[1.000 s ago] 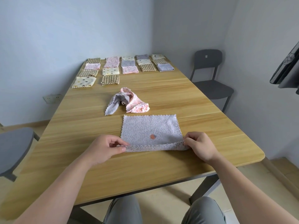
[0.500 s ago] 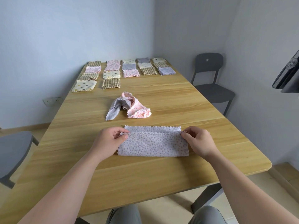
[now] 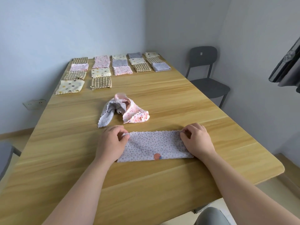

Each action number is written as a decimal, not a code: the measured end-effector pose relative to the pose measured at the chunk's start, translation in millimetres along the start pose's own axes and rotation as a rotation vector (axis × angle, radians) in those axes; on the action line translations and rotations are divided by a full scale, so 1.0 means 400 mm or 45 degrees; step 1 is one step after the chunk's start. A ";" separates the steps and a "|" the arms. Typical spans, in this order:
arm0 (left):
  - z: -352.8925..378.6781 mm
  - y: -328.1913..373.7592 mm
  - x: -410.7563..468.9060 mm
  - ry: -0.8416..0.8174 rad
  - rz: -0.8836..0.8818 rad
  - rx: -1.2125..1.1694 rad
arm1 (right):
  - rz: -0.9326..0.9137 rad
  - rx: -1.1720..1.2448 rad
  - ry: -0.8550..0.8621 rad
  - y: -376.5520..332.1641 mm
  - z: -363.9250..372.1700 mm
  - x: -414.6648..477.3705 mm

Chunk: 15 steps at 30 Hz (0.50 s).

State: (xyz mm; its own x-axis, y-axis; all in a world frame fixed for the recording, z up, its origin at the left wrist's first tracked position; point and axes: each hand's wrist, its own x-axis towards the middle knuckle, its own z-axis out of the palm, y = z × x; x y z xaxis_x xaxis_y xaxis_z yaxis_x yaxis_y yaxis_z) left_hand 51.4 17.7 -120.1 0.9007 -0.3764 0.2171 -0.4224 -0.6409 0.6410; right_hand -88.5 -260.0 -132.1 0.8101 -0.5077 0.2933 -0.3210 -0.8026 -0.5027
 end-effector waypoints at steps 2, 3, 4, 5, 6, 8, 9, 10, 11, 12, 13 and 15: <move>0.005 -0.005 0.000 0.019 0.021 0.020 | 0.012 -0.026 -0.004 0.003 0.003 0.001; 0.007 -0.008 -0.001 0.036 0.029 0.030 | 0.024 -0.041 -0.015 0.003 0.003 -0.001; 0.009 -0.012 0.000 0.045 0.035 0.062 | 0.030 -0.064 -0.031 0.002 0.003 -0.002; 0.012 -0.016 0.001 0.044 0.046 0.121 | 0.029 -0.095 -0.042 0.001 0.005 -0.002; 0.013 -0.019 0.002 0.037 0.055 0.182 | 0.020 -0.118 -0.044 -0.001 0.006 -0.002; 0.014 -0.023 0.002 0.031 0.071 0.235 | 0.001 -0.117 -0.033 -0.002 0.003 -0.003; 0.012 -0.025 0.003 0.037 0.069 0.228 | 0.001 -0.093 -0.028 -0.003 0.003 -0.002; 0.012 -0.026 0.003 0.044 0.060 0.211 | 0.000 -0.069 -0.029 -0.002 0.000 -0.001; 0.011 -0.027 0.003 0.051 0.058 0.189 | -0.004 -0.055 -0.035 -0.002 -0.001 -0.001; 0.009 -0.027 0.002 0.056 0.061 0.168 | -0.012 -0.046 -0.044 -0.002 -0.004 -0.001; 0.008 -0.028 0.001 0.065 0.067 0.140 | -0.018 -0.034 -0.052 -0.003 -0.006 0.000; 0.003 -0.026 -0.001 0.066 0.091 0.083 | 0.008 0.036 -0.059 -0.010 -0.014 0.002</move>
State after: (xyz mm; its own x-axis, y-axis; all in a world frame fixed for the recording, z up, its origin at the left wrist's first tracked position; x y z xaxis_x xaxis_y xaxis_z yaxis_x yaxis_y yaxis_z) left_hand 55.4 23.9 -127.7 0.8712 -0.3889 0.2997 -0.4903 -0.6565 0.5733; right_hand -89.4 -258.9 -125.1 0.8301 -0.4972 0.2523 -0.3129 -0.7900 -0.5273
